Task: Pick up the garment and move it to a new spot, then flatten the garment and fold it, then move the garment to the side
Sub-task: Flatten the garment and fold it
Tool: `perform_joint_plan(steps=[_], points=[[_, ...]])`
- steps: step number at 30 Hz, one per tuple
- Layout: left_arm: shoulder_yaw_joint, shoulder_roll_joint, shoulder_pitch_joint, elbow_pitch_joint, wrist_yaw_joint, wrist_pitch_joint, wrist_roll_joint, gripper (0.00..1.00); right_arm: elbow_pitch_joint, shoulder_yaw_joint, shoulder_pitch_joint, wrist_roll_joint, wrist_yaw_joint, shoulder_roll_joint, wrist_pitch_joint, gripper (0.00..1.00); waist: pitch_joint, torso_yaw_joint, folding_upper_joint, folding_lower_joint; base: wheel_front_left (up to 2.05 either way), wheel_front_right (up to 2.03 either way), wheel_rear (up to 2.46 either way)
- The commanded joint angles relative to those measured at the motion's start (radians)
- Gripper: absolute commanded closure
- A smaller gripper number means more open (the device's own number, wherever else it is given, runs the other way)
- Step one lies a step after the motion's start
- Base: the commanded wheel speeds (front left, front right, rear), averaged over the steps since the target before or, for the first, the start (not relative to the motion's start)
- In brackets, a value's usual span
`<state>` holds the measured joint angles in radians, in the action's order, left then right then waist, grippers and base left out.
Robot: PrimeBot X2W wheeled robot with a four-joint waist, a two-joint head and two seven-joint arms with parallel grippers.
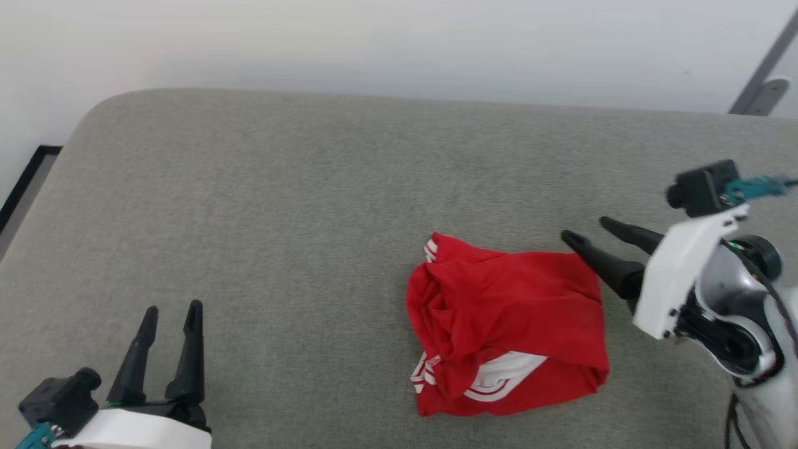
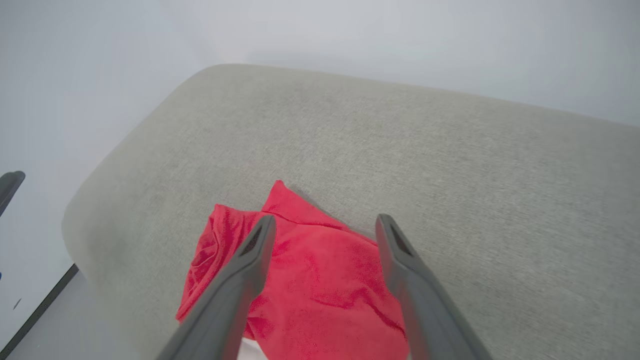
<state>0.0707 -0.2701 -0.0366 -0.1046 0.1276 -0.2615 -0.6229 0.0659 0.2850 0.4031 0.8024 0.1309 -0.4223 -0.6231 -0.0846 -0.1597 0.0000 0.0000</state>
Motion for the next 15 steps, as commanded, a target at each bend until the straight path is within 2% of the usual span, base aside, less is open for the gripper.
perform_joint_plan(steps=[1, 2, 9, 15], points=[[-0.009, -0.008, -0.014, 0.002, 0.004, -0.004, 0.005, 0.00, -0.014, -0.020, -0.036, -0.017, 0.000, -0.009, 0.055, 0.00, 0.012, 0.028, 0.0000, 0.0000, 0.00, 0.00, 0.00], [-0.009, -0.008, -0.014, 0.002, 0.004, -0.004, 0.005, 0.00, -0.014, -0.020, -0.036, -0.017, 0.000, -0.009, 0.055, 0.00, 0.012, 0.028, 0.0000, 0.0000, 0.00, 0.00, 0.00], [-0.033, -0.020, -0.044, 0.010, 0.004, -0.004, 0.016, 0.00, -0.035, -0.058, -0.156, -0.043, 0.000, -0.034, 0.285, 0.00, 0.049, 0.081, 0.0000, 0.0000, 0.00, 0.00, 0.00], [-0.042, -0.033, -0.080, 0.012, 0.004, -0.004, 0.038, 0.00, 0.009, -0.092, -0.254, -0.062, 0.000, -0.040, 0.463, 0.00, 0.088, 0.110, 0.0000, 0.0000, 0.00, 0.00, 0.00]])
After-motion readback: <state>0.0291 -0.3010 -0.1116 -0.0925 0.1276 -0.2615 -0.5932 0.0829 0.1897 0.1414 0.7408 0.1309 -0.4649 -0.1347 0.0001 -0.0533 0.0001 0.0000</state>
